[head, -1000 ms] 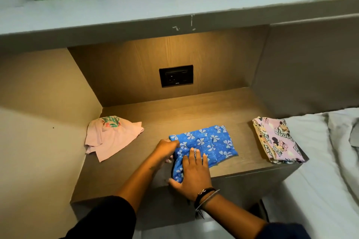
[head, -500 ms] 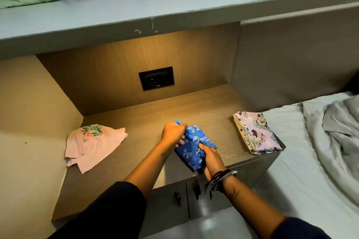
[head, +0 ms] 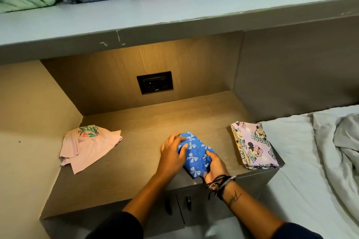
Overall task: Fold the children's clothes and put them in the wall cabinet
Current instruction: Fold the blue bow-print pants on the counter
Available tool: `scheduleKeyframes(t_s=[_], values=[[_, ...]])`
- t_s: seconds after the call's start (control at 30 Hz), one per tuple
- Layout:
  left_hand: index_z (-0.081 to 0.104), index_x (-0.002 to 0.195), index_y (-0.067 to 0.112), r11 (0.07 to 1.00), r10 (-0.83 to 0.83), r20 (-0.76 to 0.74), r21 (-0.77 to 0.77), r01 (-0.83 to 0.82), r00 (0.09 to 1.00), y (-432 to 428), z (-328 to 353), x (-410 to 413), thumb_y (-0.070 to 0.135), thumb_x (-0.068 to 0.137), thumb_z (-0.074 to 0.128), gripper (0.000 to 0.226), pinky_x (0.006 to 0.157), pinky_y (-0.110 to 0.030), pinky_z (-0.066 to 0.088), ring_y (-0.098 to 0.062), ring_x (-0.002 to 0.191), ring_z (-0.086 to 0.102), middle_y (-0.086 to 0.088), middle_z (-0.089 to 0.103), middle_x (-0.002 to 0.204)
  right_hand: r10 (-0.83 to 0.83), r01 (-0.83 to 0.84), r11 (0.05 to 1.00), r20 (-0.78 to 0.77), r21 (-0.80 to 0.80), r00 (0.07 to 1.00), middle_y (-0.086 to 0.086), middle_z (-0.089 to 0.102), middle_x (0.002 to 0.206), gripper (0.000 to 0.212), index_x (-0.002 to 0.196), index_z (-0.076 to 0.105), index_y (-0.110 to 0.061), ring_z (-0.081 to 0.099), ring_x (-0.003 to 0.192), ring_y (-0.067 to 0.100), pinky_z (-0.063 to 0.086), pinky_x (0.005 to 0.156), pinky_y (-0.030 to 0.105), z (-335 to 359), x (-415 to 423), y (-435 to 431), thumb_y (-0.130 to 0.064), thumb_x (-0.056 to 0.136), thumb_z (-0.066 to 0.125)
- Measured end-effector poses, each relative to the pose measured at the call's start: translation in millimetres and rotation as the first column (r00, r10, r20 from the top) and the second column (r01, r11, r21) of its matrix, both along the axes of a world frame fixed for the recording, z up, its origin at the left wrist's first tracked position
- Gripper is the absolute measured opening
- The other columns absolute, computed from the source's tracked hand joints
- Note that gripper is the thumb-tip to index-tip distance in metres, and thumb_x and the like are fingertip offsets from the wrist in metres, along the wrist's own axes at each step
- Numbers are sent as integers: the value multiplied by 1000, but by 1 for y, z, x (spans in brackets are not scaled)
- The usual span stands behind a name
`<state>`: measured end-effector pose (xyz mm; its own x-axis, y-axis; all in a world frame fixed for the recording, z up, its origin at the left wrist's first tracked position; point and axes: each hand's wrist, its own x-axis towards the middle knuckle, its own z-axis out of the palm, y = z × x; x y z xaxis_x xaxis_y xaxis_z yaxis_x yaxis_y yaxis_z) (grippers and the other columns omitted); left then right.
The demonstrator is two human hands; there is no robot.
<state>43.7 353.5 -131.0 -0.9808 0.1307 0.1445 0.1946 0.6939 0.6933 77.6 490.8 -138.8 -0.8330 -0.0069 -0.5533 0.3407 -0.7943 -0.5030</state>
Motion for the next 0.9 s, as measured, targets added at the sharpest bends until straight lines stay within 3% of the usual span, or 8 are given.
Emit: scheduleKeyframes(t_s=[0.17,0.33,0.47,0.53,0.6,0.7,0.77,0.9], values=[[21,152,28,943,-110,-21,-318,98,994,5,-26,8,45,102,23,53,119,-33,-10,-3,146,-12,7,5,163,8,-7,999,-17,52,1000,24,61,126,32,129,50,-5,58,114,41,45,99,56,-8,-1,5,-13,99,42],[9,153,28,892,-106,120,-428,148,987,5,-31,1,51,101,13,57,117,-36,-10,-10,148,-11,3,0,164,42,-21,936,-54,351,998,18,68,108,25,114,59,-7,66,98,34,55,84,46,-1,-6,6,-1,95,44],[13,154,26,831,-133,173,-518,205,976,11,-26,-7,51,101,17,59,120,-42,-6,-18,151,-6,-1,3,164,148,-19,404,-45,915,988,10,62,107,28,111,55,-10,59,95,25,50,77,31,-1,-4,13,-8,84,60],[17,153,25,859,-129,175,-473,198,976,11,-22,-6,48,102,19,56,120,-42,-5,-18,151,-6,-1,3,164,292,21,-52,-5,998,956,6,52,122,45,122,51,-15,50,107,22,46,86,33,-1,-5,22,-24,80,65],[24,152,24,921,-47,68,-382,70,997,11,-18,-1,42,103,25,52,120,-42,-2,-17,151,-1,0,7,164,387,-21,-298,141,954,911,4,50,126,58,127,48,-19,45,115,24,44,88,36,4,-13,28,-45,78,64],[41,139,22,908,380,-58,-165,-384,923,14,-13,14,37,96,46,46,112,-43,31,-23,140,34,-2,36,152,418,-271,-292,377,917,827,6,58,118,62,116,52,-19,52,111,28,45,82,36,13,-34,33,-56,70,68],[48,122,17,795,586,247,12,-607,772,17,-11,17,36,85,60,44,88,-41,49,-27,116,54,-9,54,129,411,-348,-241,420,906,809,5,65,104,57,103,58,-17,60,99,27,48,76,33,15,-44,32,-54,62,73],[60,107,0,664,324,702,308,-681,634,24,0,3,22,75,68,40,78,-49,60,-34,86,70,-17,70,102,432,-422,-24,390,906,813,-1,62,59,24,58,59,-16,61,55,18,48,51,26,14,-46,25,-28,55,79]])
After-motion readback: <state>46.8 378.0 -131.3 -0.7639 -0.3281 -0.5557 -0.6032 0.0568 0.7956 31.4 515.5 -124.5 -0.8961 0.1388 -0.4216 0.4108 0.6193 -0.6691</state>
